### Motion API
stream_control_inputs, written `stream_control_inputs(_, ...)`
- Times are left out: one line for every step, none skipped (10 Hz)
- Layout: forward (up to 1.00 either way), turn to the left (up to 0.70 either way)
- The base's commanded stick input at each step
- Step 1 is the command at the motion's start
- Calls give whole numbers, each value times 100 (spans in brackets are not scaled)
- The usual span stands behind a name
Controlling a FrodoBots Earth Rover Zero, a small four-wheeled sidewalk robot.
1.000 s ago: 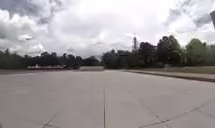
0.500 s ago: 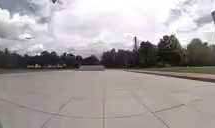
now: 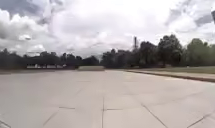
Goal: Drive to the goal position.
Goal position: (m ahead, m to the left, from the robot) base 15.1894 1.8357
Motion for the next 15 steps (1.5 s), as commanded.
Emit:
stream_control_inputs(100, 2)
stream_control_inputs(100, 2)
stream_control_inputs(100, 2)
stream_control_inputs(100, 2)
stream_control_inputs(100, 2)
stream_control_inputs(100, 2)
stream_control_inputs(100, 2)
stream_control_inputs(100, 2)
stream_control_inputs(100, 2)
stream_control_inputs(100, 2)
stream_control_inputs(100, 2)
stream_control_inputs(100, 2)
stream_control_inputs(100, 2)
stream_control_inputs(100, 2)
stream_control_inputs(100, 2)
